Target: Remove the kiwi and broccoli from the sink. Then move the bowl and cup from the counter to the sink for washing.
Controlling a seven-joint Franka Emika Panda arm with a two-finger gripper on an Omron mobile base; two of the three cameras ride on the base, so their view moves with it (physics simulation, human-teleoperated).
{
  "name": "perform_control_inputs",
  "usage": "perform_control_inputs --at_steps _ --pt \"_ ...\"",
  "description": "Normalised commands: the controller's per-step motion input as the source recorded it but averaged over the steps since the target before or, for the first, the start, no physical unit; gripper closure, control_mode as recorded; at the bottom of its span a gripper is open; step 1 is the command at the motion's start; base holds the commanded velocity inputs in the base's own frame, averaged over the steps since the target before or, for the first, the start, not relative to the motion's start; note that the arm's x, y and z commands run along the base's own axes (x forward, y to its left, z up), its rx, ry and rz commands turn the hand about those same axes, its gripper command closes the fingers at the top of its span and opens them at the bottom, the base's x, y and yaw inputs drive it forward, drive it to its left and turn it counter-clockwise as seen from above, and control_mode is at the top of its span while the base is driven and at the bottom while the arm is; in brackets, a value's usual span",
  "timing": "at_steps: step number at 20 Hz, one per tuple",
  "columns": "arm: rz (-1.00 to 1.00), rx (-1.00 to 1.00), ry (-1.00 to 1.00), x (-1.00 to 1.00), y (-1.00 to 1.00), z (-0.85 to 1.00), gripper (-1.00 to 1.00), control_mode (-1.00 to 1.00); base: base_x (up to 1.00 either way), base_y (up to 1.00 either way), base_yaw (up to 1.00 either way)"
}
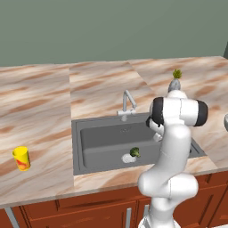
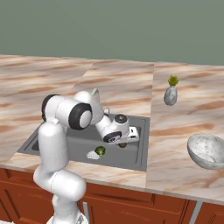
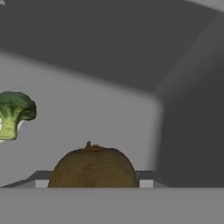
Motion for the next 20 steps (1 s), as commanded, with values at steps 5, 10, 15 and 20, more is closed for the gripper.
perform_control_inputs --at_steps 5,10,15,20 --pt "0.00 0.00 0.00 -0.02 -0.10 0.47 1.00 -1.00 0.00 0.00 0.00" --pt "0.00 0.00 0.00 0.00 -0.11 0.47 1.00 -1.00 0.00 0.00 0.00" --pt "0.00 0.00 0.00 0.00 -0.08 0.47 1.00 -1.00 0.00 0.00 0.00" --pt "0.00 0.00 0.02 0.00 -0.10 0.43 1.00 -1.00 0.00 0.00 0.00"
